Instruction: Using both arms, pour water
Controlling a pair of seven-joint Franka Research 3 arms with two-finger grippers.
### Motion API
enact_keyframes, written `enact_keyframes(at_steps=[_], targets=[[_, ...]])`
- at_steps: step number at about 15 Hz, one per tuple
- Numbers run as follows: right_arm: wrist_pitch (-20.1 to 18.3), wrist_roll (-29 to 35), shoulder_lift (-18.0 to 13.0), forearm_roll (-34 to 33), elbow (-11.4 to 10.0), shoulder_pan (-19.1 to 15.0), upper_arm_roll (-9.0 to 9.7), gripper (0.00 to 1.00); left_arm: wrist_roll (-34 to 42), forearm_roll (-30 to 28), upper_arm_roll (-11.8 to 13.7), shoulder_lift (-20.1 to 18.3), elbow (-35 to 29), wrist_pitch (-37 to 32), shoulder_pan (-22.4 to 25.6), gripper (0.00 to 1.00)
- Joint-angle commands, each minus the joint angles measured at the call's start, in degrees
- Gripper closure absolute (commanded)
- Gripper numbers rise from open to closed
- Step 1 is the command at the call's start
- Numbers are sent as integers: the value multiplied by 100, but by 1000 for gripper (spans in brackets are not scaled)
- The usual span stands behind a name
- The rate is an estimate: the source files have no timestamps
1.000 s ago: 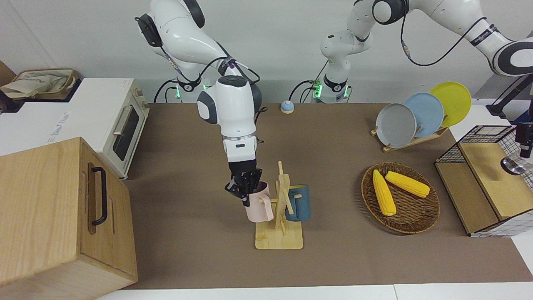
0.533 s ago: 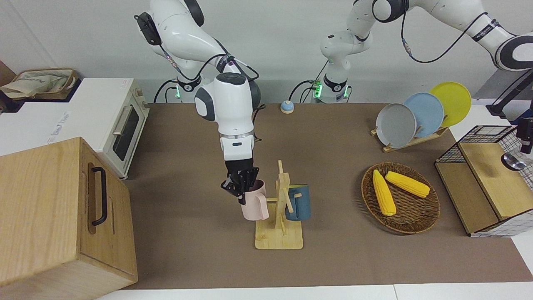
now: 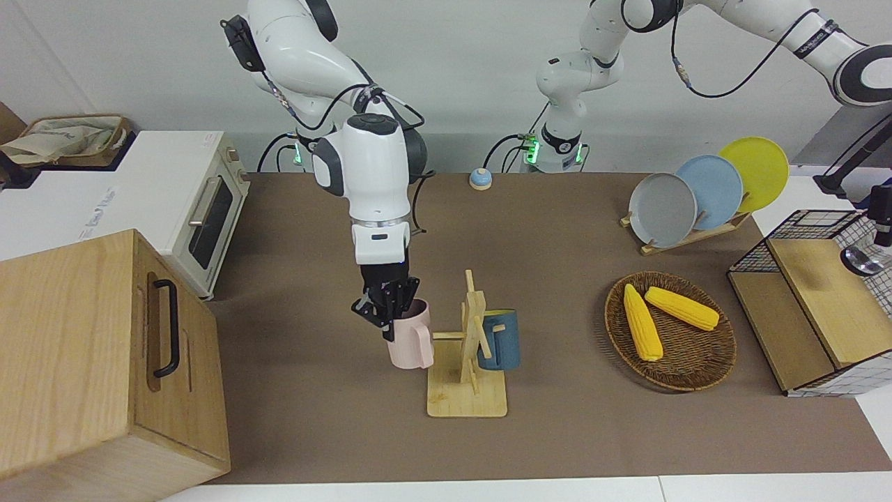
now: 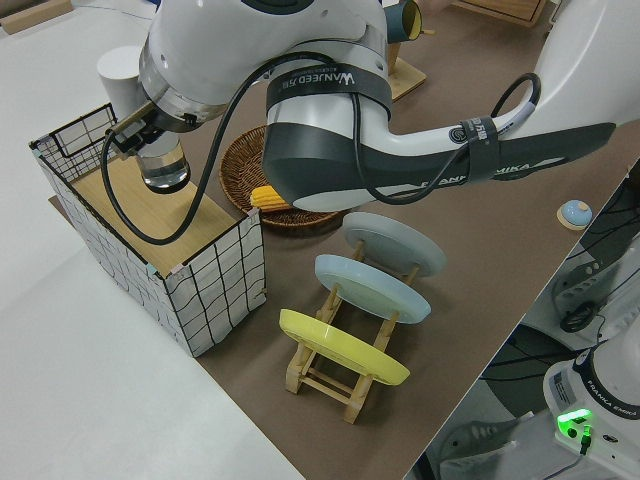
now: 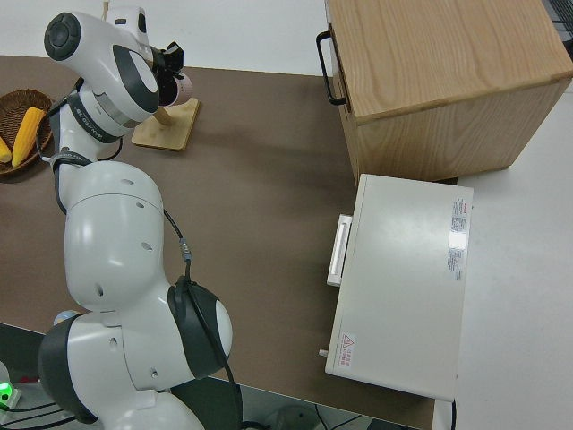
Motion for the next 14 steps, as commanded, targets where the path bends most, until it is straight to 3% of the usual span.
enact_keyframes(at_steps=[1,8,12,14], targets=[[-126,-304,-161,98,-32,-179,89,994,-166,172,-2,-216,89,-137,-19,1000],[-196,-1596,-389,916,-94,-705,-61,992,-780,770,-72,-628,71,-506,-98,1000],[-670,-1791,-547,1153,-147,-855,-210,986,-982,990,-98,-927,-43,-831,-177,1000],[-916,-1764,-626,1407,-208,-856,-385,980,-1097,1103,-107,-1059,-104,-1007,-238,1000]])
